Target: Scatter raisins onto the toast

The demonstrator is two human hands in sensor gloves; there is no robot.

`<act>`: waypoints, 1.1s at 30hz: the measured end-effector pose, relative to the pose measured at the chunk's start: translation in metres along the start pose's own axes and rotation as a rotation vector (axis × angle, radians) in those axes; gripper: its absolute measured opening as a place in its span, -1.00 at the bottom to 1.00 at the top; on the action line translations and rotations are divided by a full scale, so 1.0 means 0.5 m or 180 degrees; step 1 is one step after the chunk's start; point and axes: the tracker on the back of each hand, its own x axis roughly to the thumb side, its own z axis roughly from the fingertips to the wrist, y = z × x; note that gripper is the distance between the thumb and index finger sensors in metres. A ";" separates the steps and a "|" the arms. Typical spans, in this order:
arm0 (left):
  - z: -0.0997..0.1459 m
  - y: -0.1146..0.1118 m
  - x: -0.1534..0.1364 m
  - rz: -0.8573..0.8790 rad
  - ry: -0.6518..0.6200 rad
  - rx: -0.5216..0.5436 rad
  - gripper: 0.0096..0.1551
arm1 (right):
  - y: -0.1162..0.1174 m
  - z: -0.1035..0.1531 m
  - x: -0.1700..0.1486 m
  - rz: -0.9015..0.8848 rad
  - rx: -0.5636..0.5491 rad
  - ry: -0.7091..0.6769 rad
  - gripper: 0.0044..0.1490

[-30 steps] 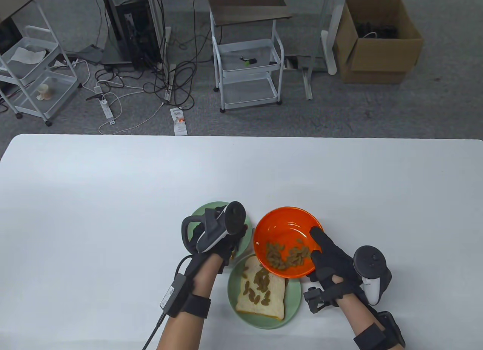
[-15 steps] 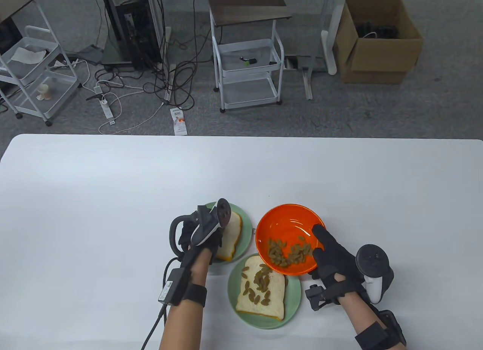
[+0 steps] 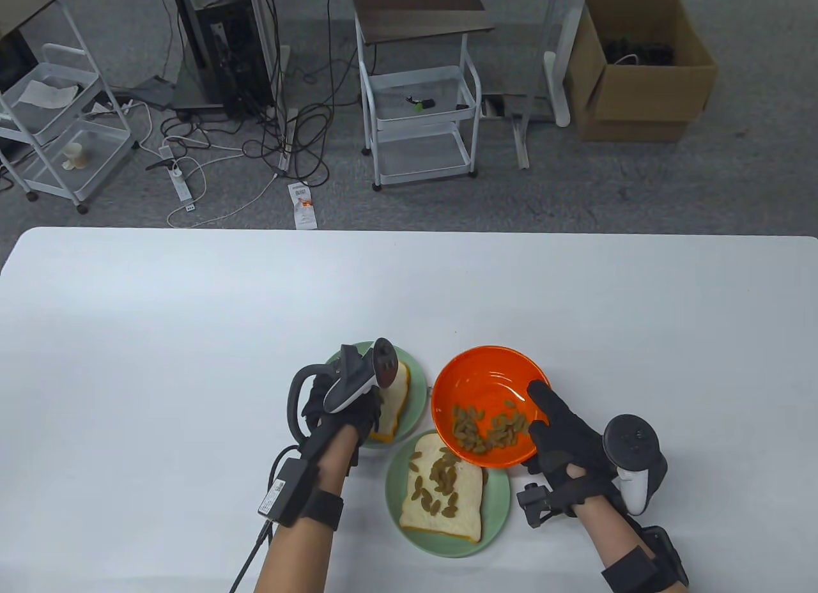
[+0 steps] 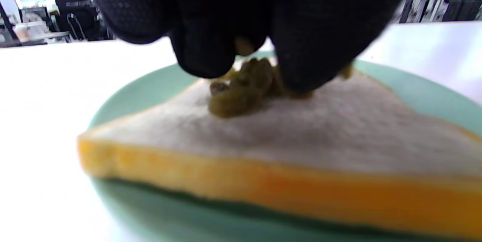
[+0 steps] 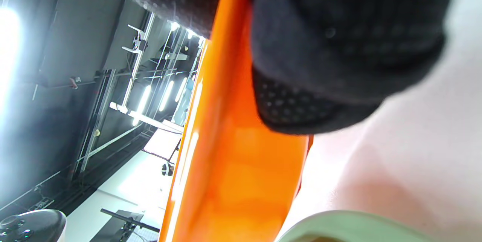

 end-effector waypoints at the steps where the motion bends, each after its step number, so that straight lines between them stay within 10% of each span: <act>1: 0.002 0.000 0.002 0.0025 0.0000 0.0154 -0.46 | 0.000 0.000 0.000 -0.0004 0.0000 0.0000 -0.29; 8: -0.001 -0.009 0.004 0.0033 -0.0083 0.0298 -0.71 | -0.001 0.000 0.001 -0.0013 0.0000 -0.0010 -0.29; 19: 0.030 0.033 0.005 0.0435 -0.0259 -0.0017 -0.28 | -0.001 0.001 0.002 -0.0053 0.0014 -0.0019 -0.29; 26: 0.143 0.098 0.186 -0.0019 -0.1131 0.0461 -0.10 | 0.008 0.007 0.004 -0.0068 0.0023 -0.0072 -0.27; 33: 0.156 0.066 0.327 -0.0898 -0.0858 -0.0264 0.11 | 0.019 0.027 0.013 -0.0195 -0.0028 -0.0108 -0.27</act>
